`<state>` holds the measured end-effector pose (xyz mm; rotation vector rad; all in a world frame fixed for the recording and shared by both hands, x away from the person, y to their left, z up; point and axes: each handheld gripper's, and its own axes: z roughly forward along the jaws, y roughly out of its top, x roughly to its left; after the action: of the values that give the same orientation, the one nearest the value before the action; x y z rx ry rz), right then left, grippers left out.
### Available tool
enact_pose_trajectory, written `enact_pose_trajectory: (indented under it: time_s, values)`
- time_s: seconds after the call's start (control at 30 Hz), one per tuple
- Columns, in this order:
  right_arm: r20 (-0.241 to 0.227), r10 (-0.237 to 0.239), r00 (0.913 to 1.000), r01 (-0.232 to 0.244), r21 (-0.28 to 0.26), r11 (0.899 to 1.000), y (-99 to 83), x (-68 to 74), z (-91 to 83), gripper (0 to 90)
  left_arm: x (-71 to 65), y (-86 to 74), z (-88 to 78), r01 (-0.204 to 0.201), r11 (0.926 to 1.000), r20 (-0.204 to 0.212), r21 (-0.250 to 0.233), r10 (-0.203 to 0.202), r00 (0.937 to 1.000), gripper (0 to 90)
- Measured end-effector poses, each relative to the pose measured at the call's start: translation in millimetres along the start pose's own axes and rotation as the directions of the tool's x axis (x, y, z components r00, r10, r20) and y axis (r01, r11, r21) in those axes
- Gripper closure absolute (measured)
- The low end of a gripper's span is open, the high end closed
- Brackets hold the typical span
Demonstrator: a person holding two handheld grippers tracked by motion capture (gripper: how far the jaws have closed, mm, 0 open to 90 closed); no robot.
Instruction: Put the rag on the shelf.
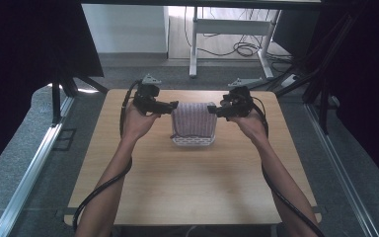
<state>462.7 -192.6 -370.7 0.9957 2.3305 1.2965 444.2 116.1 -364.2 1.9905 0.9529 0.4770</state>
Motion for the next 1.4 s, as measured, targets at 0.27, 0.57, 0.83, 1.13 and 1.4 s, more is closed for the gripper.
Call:
enact_pose_trajectory:
  time_s: [0.27, 0.57, 0.83, 1.13, 1.4]
  values:
    - [-0.012, -0.025, 0.9996, 0.026, 0.019, 0.999, -18.9, 10.9, -1.7, 13.3, -9.8, -19.1, 0.7, -0.027, 0.9996, 0.005, 0.01, 0.027, 0.9996, 11.7]
    - [-0.019, -0.037, 0.9991, 0.038, 0.042, 0.998, -41.4, 19.4, -1.5, 13.3, -19.7, -43.8, -0.6, -0.047, 0.9988, 0.019, 0.015, 0.047, 0.9987, 11.9]
    - [-0.023, -0.047, 0.9986, 0.048, 0.046, 0.998, -60.3, 29.7, -5.5, 13.3, -36.5, -66.3, -3.8, -0.077, 0.9967, 0.017, 0.025, 0.077, 0.9969, 11.9]
    - [-0.024, -0.069, 0.9973, 0.071, 0.082, 0.994, -94.5, 46.0, -5.4, 13.3, -57.0, -93.6, -7.5, -0.1, 0.9944, 0.028, 0.034, 0.099, 0.9947, 12.0]
    - [-0.037, -0.069, 0.997, 0.072, 0.102, 0.992, -113.4, 55.1, -7.3, 13.3, -65.7, -112.2, -10.5, -0.09, 0.9955, 0.048, 0.03, 0.088, 0.9949, 12.1]
